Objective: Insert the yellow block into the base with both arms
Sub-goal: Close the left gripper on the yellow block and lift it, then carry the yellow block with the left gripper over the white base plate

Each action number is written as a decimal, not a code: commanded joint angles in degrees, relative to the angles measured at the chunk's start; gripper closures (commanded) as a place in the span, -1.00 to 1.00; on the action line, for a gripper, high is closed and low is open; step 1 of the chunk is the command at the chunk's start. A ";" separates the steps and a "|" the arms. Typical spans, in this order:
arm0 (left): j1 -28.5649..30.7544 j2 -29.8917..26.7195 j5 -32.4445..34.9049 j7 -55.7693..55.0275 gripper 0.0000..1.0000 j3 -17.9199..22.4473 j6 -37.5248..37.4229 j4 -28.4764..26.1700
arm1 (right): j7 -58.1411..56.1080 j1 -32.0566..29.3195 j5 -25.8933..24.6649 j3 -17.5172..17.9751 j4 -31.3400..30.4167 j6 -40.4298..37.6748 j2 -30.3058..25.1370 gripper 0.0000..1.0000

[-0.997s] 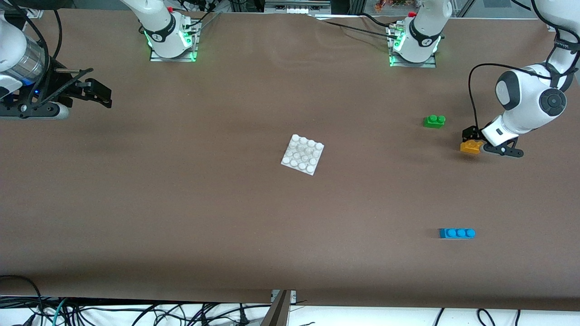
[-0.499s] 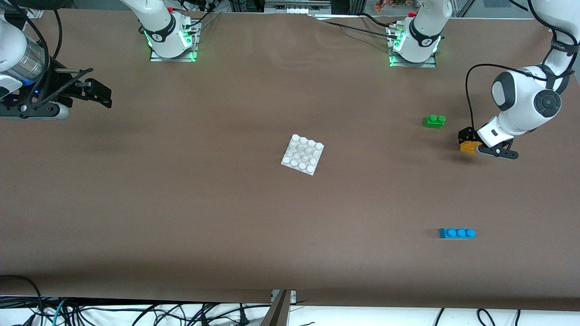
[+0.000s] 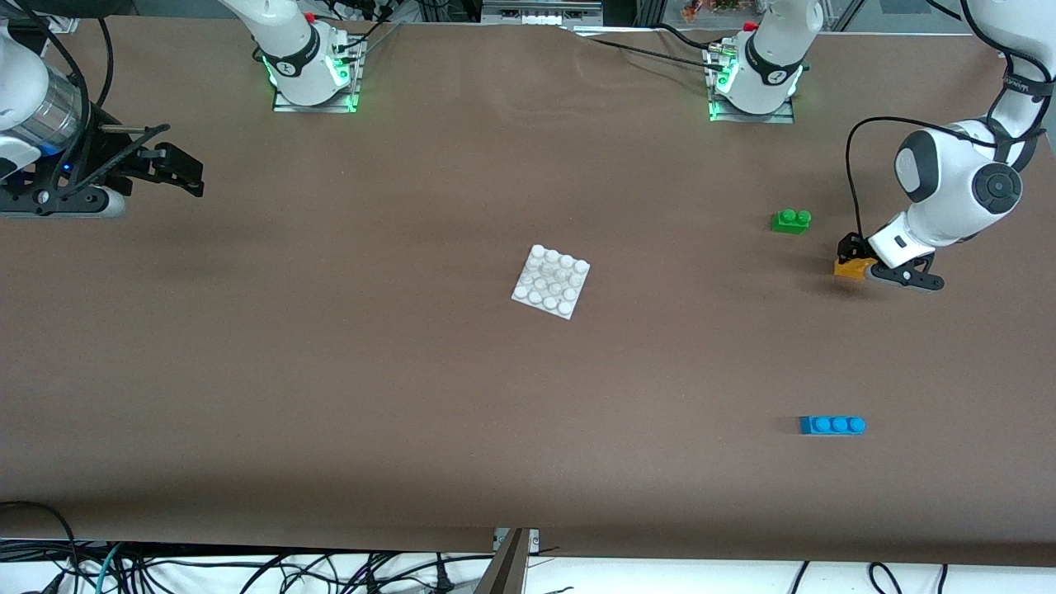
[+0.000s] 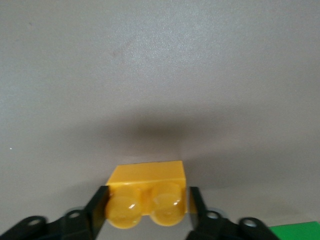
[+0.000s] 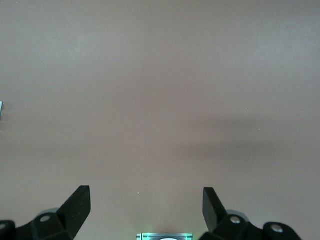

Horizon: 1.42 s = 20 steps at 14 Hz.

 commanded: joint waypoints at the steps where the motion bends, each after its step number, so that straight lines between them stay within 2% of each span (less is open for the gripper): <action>1: 0.76 -0.49 0.01 2.06 0.29 -0.43 0.25 -0.12 | 0.48 -0.20 -0.48 0.19 0.58 -0.88 0.05 -0.98; 6: 0.32 -3.91 0.01 1.71 0.34 -0.78 -1.67 0.58 | 0.48 -0.20 -0.48 0.19 0.58 -0.88 0.05 -0.98; 8: 0.23 -4.88 0.01 1.53 0.33 -2.96 -9.89 5.39 | 0.48 -0.20 -0.48 0.19 0.58 -0.88 0.05 -0.98; 10: 0.14 -4.89 -0.08 1.10 0.33 -4.55 -21.23 13.29 | 0.48 -0.20 -0.48 0.19 0.58 -0.88 0.05 -0.98; 15: 0.14 -4.80 -0.69 -1.36 0.32 -12.36 -39.10 26.05 | 0.48 -0.20 -0.48 0.19 0.58 -0.88 0.05 -0.98; 18: 0.14 -4.62 -1.04 -4.78 0.32 -19.21 -43.33 30.63 | 0.48 -0.20 -0.48 0.19 0.58 -0.88 0.05 -0.98; 20: -0.03 -3.75 -1.13 -8.38 0.33 -24.31 -43.43 32.30 | 0.48 -0.20 -0.48 0.19 0.58 -0.88 0.05 -0.98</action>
